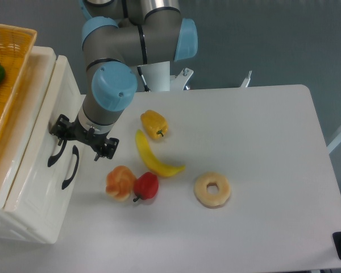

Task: Slide open the top white drawer
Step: 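Lower the gripper and hook the upper drawer's black handle, then pull the handle away from the cabinet, sliding the upper drawer out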

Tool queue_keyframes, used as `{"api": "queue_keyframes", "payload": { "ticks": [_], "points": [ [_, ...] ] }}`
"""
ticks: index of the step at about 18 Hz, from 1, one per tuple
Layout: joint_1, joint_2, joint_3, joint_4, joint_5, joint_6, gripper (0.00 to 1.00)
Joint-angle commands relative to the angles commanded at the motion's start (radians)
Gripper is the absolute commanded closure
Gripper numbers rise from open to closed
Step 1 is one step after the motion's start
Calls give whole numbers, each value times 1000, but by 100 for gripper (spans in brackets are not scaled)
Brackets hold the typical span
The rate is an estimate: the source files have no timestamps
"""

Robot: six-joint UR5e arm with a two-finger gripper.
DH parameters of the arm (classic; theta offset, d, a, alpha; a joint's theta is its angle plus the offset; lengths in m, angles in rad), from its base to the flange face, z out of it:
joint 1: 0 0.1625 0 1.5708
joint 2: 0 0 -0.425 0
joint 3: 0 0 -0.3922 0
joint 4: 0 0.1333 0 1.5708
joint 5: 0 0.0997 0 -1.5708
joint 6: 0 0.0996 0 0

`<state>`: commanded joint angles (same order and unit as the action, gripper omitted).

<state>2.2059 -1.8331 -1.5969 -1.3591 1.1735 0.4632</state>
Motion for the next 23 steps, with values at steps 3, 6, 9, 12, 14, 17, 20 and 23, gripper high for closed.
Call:
{"api": "queue_keyframes", "payload": {
  "ticks": [3, 6, 9, 12, 14, 17, 20, 23],
  "points": [
    [0, 2, 6, 0, 0, 12, 0],
    [0, 0, 11, 0, 0, 12, 0],
    [2, -8, 12, 9, 0, 12, 0],
    [5, -12, 12, 12, 3, 12, 0],
    [9, -12, 12, 14, 9, 12, 0],
    [23, -12, 15, 14, 9, 12, 0],
    [31, -11, 20, 14, 11, 14, 0],
    [44, -11, 20, 14, 11, 12, 0]
  ]
}}
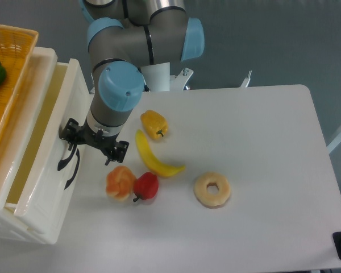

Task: Slide open the top white drawer
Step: 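Pull the handle away from the cabinet, sliding the upper drawer out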

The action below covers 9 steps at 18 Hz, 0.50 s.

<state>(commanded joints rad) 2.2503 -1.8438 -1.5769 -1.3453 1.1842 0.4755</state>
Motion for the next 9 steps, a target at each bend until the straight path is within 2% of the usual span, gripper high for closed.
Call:
{"api": "queue_keyframes", "payload": {
  "ticks": [9],
  "points": [
    [51, 0, 0, 0, 0, 29, 0]
  ]
}}
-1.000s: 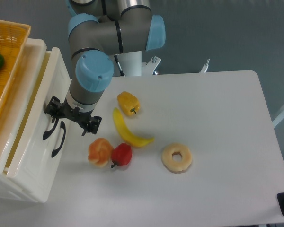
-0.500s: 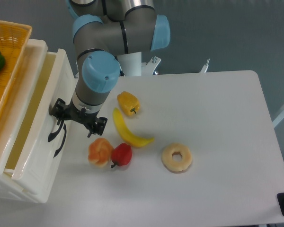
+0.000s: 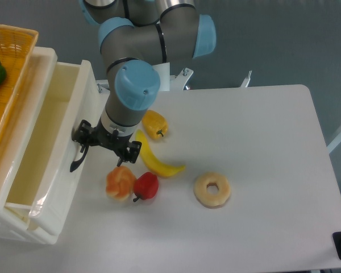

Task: Slide open the top white drawer
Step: 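Pull the handle away from the cabinet, sliding the upper drawer out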

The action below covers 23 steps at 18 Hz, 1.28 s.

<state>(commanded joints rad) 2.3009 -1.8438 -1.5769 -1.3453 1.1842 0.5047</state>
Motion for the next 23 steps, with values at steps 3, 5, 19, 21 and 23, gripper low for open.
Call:
{"api": "queue_keyframes", "payload": {
  "ticks": [3, 5, 19, 21, 23],
  "points": [
    [15, 0, 2, 0, 0, 9, 0],
    [28, 0, 2, 0, 0, 9, 0],
    [91, 0, 11, 0, 0, 34, 0],
    [103, 0, 14, 0, -2, 35, 0],
    [109, 2, 17, -5, -2, 41, 0]
  ]
}}
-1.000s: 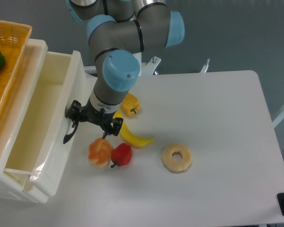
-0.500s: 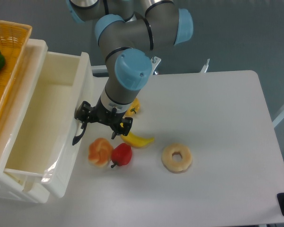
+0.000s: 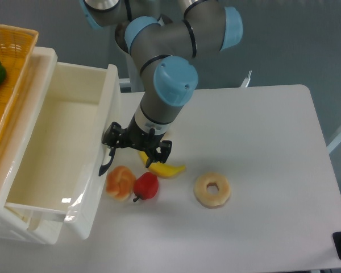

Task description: Slide open the top white drawer

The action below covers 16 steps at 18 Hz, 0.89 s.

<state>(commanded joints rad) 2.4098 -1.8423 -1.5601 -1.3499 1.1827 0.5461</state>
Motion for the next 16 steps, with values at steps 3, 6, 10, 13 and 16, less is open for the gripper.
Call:
{"api": "queue_keyframes", "payload": {
  "ticks": [3, 6, 10, 13, 16],
  "points": [
    [15, 2, 3, -5, -18, -2, 0],
    [47, 3, 3, -6, -75, -5, 0],
    [115, 0, 21, 0, -86, 2, 0],
    [187, -28, 54, 34, -86, 3, 0],
    [232, -44, 58, 115, -84, 5, 0]
  ]
}}
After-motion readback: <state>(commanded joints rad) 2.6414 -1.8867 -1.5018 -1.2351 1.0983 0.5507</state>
